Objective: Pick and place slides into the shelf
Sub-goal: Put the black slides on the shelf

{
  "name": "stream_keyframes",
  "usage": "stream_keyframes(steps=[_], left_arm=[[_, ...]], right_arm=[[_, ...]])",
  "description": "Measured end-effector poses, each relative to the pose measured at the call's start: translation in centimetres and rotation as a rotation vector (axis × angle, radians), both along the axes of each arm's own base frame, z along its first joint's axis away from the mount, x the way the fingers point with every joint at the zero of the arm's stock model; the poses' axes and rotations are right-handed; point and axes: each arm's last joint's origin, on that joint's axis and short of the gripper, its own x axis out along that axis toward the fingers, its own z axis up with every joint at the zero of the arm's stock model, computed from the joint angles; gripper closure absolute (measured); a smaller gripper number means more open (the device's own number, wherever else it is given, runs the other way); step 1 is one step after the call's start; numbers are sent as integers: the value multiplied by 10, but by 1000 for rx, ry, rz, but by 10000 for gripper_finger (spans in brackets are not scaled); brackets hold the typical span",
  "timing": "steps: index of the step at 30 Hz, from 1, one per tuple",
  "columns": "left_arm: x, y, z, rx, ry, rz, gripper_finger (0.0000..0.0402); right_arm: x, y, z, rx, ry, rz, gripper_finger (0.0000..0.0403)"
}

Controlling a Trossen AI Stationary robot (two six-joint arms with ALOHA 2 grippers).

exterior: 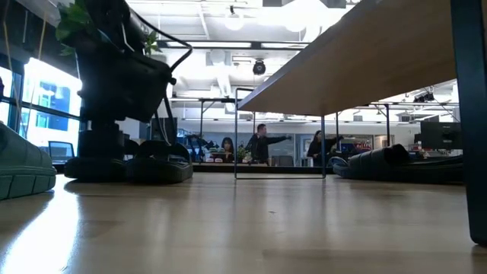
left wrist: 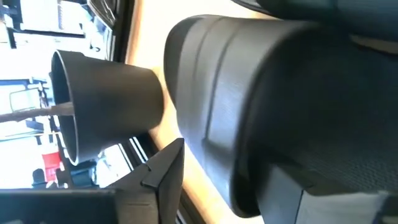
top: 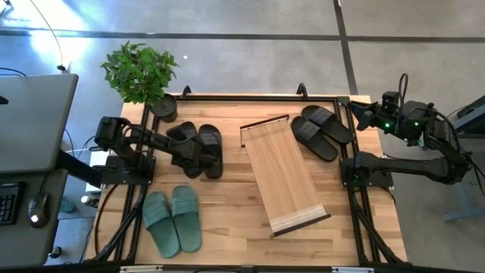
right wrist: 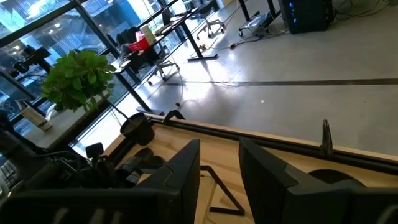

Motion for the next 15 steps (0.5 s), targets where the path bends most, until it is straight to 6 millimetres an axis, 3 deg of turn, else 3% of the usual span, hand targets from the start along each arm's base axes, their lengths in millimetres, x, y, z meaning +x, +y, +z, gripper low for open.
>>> stream_keyframes(steps=[7,15], left_arm=[[2,9,-2,-14,-9,-2,294],[4,11,-2,-29,-7,-21,391]], right_arm=[[0,0,0,1,0,4,299],[0,0,0,2,0,10,299]])
